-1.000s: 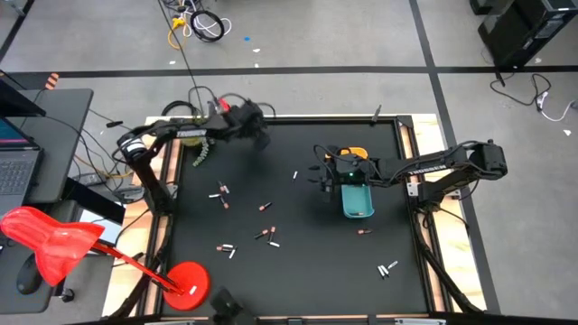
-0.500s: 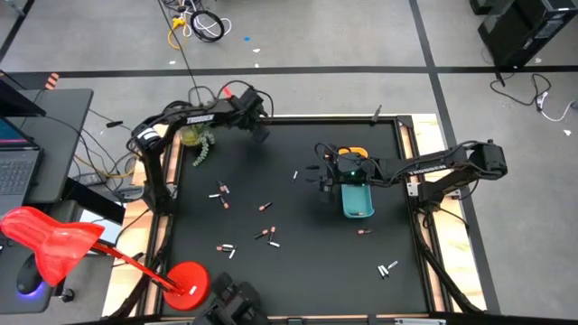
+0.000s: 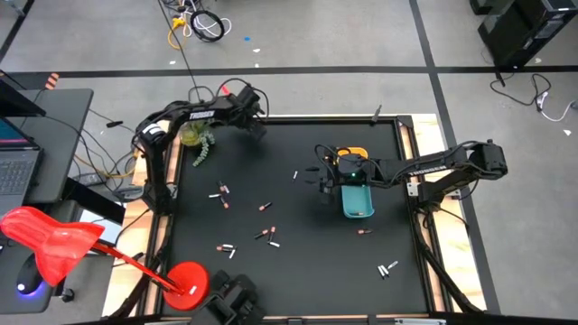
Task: Sort batteries
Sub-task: Put the gold black battery into the blue bin
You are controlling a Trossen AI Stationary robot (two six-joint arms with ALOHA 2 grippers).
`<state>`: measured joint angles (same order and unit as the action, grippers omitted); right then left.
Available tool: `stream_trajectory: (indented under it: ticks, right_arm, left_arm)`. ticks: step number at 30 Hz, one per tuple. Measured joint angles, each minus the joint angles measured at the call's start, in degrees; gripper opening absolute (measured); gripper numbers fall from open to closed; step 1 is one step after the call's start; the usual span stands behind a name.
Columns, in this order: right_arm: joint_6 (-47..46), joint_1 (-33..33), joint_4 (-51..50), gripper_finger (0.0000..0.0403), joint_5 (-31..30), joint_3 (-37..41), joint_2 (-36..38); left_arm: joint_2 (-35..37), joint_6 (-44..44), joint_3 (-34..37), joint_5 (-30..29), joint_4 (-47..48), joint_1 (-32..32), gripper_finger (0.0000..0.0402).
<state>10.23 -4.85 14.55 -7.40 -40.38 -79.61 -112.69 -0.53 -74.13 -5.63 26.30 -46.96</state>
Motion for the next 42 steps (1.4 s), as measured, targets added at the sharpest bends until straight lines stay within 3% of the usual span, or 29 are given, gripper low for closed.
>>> stream_trajectory:
  ticks: [8,16,32,42]
  right_arm:
    - [0.1,0.3,0.0,0.0172,0.0,0.0,0.0]
    - [0.2,0.3,0.1,0.0171,0.0,0.0,0.0]
    - [-1.8,-2.0,-1.2,0.0171,0.2,0.0,-0.4]
    - [-2.5,-4.7,6.3,0.0174,2.3,0.0,-14.5]
  left_arm:
    - [-3.5,-0.1,-0.3,3.0,0.6,1.3,0.0143]
    - [-3.6,-3.7,-0.3,-2.3,2.3,3.5,0.0014]
    - [-0.6,-8.5,0.3,-1.7,6.6,7.9,0.0000]
    - [1.7,-10.4,0.4,1.9,7.2,12.6,0.0000]
